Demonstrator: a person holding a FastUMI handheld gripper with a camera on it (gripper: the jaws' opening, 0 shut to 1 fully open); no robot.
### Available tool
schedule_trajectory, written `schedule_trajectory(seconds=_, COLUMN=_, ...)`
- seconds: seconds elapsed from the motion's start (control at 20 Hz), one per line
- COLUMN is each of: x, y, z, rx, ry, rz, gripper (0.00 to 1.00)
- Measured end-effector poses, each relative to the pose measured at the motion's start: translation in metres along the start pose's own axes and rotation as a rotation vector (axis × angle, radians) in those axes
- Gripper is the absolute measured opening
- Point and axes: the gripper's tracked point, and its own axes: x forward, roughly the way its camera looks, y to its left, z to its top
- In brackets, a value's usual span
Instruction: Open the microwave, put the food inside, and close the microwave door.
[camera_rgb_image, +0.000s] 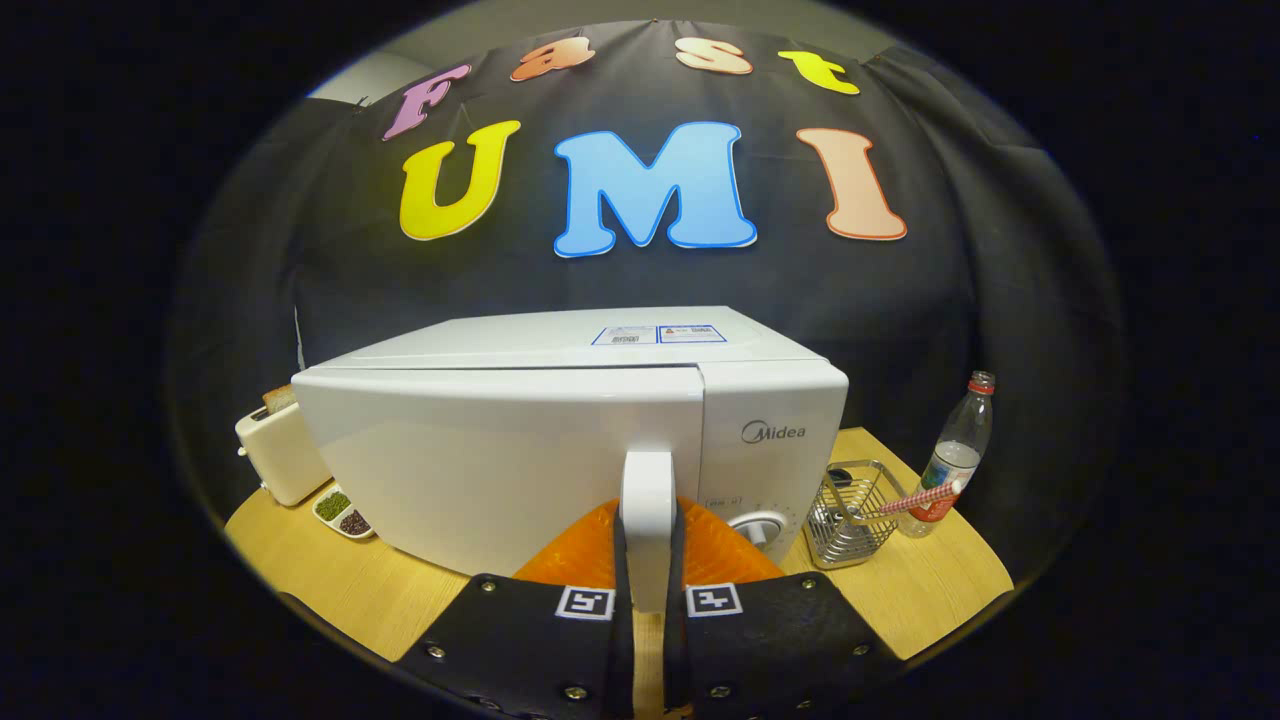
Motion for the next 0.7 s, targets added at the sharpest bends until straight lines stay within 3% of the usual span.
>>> schedule_trajectory(seconds=0.3, x=-0.041, y=0.013, z=-0.012, rx=0.053, ry=0.044, rz=-0.030, gripper=0.12)
schedule_trajectory(seconds=0.5, x=-0.078, y=0.032, z=-0.022, rx=0.063, ry=0.044, rz=-0.013, gripper=0.22)
schedule_trajectory(seconds=0.7, x=-0.109, y=0.053, z=-0.032, rx=0.062, ry=0.060, rz=-0.007, gripper=0.22)
